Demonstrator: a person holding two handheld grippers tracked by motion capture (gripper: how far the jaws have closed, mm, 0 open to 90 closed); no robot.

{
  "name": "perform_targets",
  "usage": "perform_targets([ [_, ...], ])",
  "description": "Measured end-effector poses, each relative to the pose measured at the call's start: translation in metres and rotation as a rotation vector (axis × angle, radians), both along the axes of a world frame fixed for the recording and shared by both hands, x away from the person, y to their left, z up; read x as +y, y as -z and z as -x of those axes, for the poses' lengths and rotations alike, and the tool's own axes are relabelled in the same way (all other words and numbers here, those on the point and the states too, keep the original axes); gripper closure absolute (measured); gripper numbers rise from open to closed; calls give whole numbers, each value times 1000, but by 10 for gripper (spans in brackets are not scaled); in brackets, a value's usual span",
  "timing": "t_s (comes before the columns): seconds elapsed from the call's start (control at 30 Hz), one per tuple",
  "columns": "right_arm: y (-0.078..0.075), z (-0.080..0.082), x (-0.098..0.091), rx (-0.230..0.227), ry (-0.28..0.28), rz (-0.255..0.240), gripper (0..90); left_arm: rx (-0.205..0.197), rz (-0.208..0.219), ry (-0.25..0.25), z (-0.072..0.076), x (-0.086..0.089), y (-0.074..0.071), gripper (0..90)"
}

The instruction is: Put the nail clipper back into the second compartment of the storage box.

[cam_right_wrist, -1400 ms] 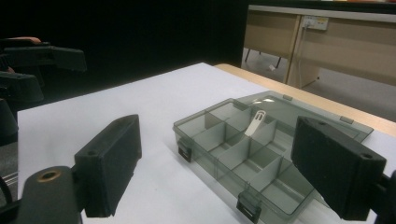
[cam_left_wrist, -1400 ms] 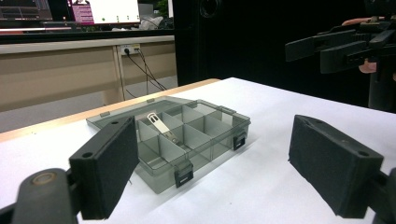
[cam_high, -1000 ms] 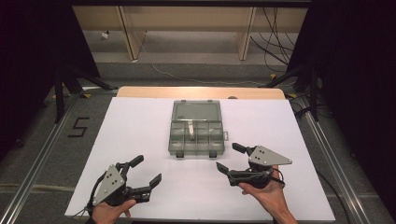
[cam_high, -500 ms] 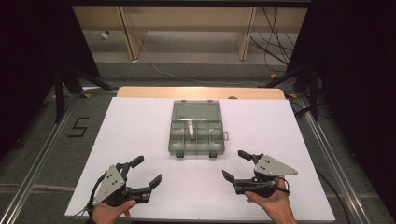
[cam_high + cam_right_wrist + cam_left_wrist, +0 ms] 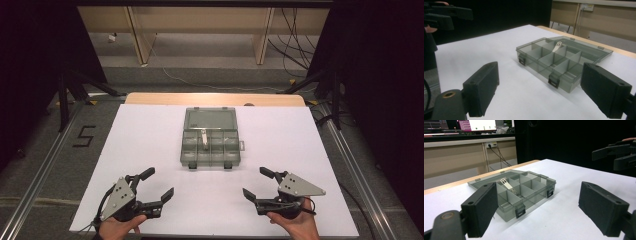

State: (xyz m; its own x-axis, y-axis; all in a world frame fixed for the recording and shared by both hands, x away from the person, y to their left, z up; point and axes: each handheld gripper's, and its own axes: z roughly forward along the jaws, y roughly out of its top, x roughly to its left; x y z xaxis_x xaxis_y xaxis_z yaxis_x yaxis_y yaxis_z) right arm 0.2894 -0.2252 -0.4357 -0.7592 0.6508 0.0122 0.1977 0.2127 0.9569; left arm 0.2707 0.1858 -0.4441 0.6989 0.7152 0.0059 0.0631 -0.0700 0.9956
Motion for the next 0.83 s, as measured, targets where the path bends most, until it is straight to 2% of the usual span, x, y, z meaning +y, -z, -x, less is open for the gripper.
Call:
perform_targets([
  [0.1,0,1,-1,6,-12,-18,164,2,2,-2,0,0,0,155],
  [0.2,0,1,-1,0,10,-24,164,4,3,-2,0,0,0,155],
  [0.23,0,0,-2,-16,14,-23,164,3,3,-1,0,0,0,155],
  [0.33,0,0,-2,-14,10,-20,164,5,4,-2,0,0,0,155],
  [0.37,-1,1,-2,7,8,-18,164,5,4,-2,0,0,0,155],
  [0.4,0,0,-2,-4,7,-20,164,4,3,-1,0,0,0,155],
  [0.83,0,-1,-2,4,13,-21,164,6,4,-1,0,-1,0,155],
])
